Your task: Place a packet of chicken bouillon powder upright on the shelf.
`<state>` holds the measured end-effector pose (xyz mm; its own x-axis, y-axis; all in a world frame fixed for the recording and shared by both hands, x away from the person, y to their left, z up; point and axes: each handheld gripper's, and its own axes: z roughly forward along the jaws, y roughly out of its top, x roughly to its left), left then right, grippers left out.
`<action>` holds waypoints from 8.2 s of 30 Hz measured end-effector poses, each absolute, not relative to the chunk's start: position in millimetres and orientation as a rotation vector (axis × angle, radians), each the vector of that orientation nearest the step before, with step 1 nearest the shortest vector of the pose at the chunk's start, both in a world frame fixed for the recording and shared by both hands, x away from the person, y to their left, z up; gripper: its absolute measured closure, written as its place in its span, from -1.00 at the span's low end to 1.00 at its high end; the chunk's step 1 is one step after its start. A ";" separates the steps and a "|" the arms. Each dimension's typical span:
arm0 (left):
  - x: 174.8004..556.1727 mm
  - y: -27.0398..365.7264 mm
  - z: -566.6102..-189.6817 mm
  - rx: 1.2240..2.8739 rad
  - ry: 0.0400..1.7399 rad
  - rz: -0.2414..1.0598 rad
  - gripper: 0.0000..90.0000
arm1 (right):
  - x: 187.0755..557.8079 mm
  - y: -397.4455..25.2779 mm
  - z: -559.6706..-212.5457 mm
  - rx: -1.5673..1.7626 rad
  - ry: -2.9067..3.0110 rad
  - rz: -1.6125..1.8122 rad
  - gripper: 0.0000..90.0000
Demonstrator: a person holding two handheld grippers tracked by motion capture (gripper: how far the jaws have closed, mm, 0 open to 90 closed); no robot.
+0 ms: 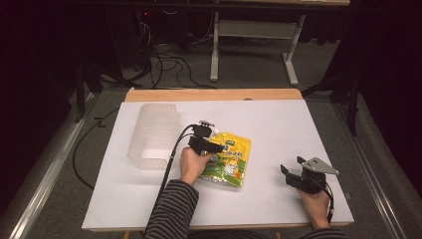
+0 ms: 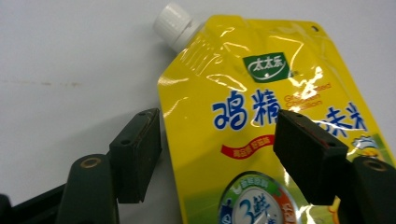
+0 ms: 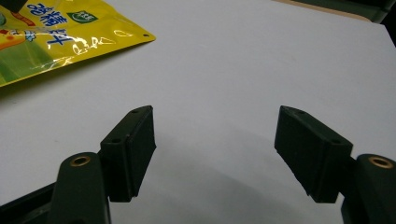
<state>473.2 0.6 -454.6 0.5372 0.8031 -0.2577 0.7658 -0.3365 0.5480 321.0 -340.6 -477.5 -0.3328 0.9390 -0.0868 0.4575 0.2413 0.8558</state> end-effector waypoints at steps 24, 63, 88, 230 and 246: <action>472.8 -2.0 -458.1 2.186 1.214 -0.028 0.80 | 321.3 -338.7 -477.8 1.270 1.910 0.988 -0.34; 415.8 7.0 -366.8 2.086 0.815 0.168 1.00 | 321.2 -337.9 -477.8 1.277 1.913 0.980 -0.34; 400.0 50.5 -331.1 2.028 0.770 0.321 1.00 | 321.9 -337.8 -478.0 1.268 1.917 0.976 -0.34; 403.7 185.2 -360.0 1.922 0.953 0.599 1.00 | 323.4 -333.7 -478.8 1.249 1.940 0.919 -0.34; 394.7 207.1 -367.3 1.936 1.029 0.563 1.00 | 323.1 -332.6 -479.0 1.243 1.940 0.912 -0.34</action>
